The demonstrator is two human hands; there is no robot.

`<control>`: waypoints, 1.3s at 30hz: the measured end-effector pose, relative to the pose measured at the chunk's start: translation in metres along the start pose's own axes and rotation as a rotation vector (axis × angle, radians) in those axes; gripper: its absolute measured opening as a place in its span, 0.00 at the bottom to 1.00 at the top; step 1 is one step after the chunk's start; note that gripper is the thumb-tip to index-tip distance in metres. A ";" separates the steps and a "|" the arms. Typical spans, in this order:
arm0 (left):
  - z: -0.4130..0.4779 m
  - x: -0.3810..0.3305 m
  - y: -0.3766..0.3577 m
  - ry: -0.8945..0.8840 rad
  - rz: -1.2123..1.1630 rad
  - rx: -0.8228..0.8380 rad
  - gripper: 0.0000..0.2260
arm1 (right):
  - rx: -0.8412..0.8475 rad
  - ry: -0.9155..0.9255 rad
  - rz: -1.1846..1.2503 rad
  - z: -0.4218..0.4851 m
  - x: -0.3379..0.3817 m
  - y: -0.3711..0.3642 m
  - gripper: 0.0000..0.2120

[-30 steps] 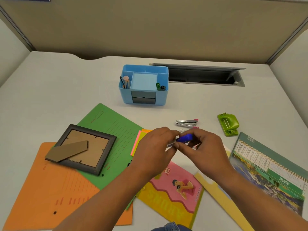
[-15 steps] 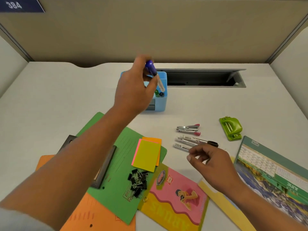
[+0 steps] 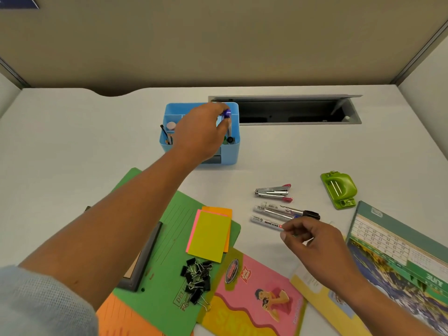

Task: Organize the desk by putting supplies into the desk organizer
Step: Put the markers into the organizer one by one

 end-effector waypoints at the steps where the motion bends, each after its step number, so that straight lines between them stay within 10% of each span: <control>1: 0.000 0.002 -0.003 0.012 0.018 0.011 0.14 | 0.000 -0.001 0.004 0.002 -0.001 0.000 0.05; 22: -0.089 0.001 -0.002 0.016 -0.153 -0.118 0.09 | -0.011 0.060 -0.422 0.013 -0.051 0.007 0.10; 39: -0.207 0.040 -0.039 0.163 -0.195 0.098 0.07 | 0.067 -0.009 -0.535 0.002 -0.035 0.006 0.08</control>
Point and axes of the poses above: each hand's wrist, its own z-axis towards the middle knuckle, its own y-axis out of the back of the hand, x = y × z, the point moved 7 cm from there along z, towards the middle knuckle, and after that the axes turned 6 degrees about y, right-handed, at the moved point
